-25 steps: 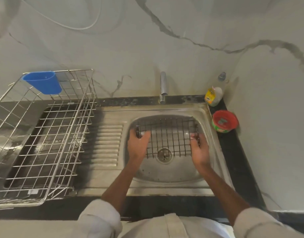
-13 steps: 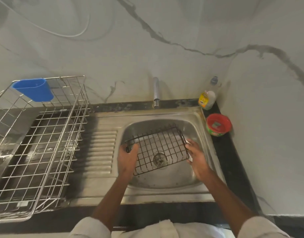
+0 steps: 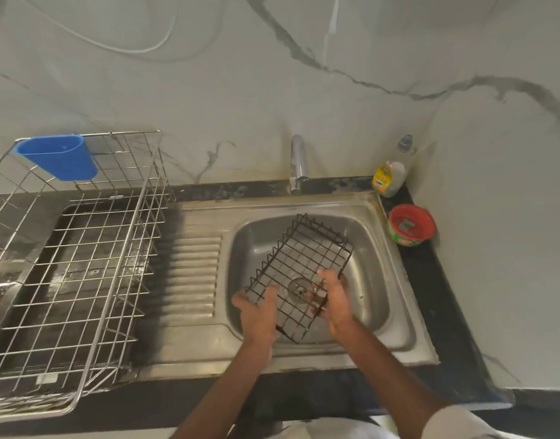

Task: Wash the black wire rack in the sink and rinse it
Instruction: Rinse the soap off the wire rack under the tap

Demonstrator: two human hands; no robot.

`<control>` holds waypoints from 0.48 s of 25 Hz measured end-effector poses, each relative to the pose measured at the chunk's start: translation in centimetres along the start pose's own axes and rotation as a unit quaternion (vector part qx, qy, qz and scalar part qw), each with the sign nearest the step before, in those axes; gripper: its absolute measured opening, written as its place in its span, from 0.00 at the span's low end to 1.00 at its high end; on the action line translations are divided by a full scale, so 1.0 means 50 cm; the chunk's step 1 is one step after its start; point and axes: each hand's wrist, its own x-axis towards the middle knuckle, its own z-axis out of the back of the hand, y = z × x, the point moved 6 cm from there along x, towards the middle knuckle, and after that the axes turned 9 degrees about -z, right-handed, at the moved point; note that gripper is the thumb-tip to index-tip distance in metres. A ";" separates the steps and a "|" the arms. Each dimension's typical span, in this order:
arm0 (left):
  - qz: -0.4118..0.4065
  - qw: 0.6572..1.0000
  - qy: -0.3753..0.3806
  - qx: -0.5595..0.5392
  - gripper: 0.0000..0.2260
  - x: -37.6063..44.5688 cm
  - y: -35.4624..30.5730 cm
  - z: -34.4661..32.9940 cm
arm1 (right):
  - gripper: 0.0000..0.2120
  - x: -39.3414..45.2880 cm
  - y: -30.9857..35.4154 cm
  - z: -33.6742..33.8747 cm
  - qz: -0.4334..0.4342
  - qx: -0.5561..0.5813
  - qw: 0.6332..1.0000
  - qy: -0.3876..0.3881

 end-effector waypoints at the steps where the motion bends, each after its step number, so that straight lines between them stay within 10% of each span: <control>1: -0.022 0.999 0.020 0.014 0.43 0.002 -0.008 0.019 | 0.35 -0.007 0.014 0.007 0.011 0.006 1.000 -0.006; 8: -0.044 0.955 0.289 0.048 0.43 0.067 -0.144 -0.001 | 0.19 -0.089 0.105 0.008 0.055 -0.100 0.993 0.016; 12: -0.178 0.954 0.228 0.080 0.26 0.034 -0.166 -0.039 | 0.29 -0.162 0.139 -0.008 0.228 -0.148 0.962 -0.021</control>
